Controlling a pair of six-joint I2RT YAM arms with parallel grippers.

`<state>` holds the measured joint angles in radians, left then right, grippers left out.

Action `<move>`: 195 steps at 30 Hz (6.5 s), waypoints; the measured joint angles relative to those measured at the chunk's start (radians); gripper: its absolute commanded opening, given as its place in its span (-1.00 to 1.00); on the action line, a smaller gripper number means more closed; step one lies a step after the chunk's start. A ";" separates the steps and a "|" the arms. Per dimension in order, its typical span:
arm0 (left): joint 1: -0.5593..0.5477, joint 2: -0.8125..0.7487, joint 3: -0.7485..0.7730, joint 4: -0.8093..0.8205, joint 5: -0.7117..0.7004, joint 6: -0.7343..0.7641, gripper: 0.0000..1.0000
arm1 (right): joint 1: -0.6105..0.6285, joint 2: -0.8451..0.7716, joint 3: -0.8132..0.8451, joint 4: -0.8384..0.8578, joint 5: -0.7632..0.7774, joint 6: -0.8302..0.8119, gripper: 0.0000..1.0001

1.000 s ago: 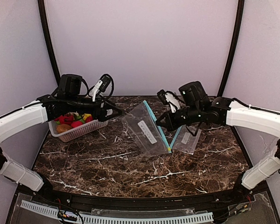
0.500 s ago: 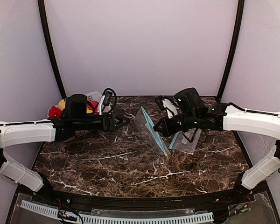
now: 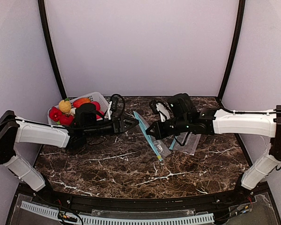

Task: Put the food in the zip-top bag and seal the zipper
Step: Open the zipper food storage bag at the center of the board, then pick up the fake fruit from the bin.

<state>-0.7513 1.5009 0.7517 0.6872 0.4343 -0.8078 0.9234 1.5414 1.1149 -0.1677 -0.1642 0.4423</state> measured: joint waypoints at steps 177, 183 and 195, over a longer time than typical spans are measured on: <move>0.991 0.111 0.444 -0.972 -0.384 0.386 0.31 | 0.052 0.190 0.366 -0.433 0.231 0.085 -1.00; 1.002 0.097 0.440 -0.973 -0.369 0.404 0.20 | 0.052 0.190 0.366 -0.434 0.231 0.085 -1.00; 1.022 -0.198 0.249 -1.005 -0.309 0.457 0.06 | 0.052 0.169 0.366 -0.438 0.231 0.079 -1.00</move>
<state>0.2710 1.3029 1.0004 -0.3176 0.1249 -0.3504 0.9756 1.7107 1.4807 -0.6060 0.0666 0.5213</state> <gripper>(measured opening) 0.635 0.005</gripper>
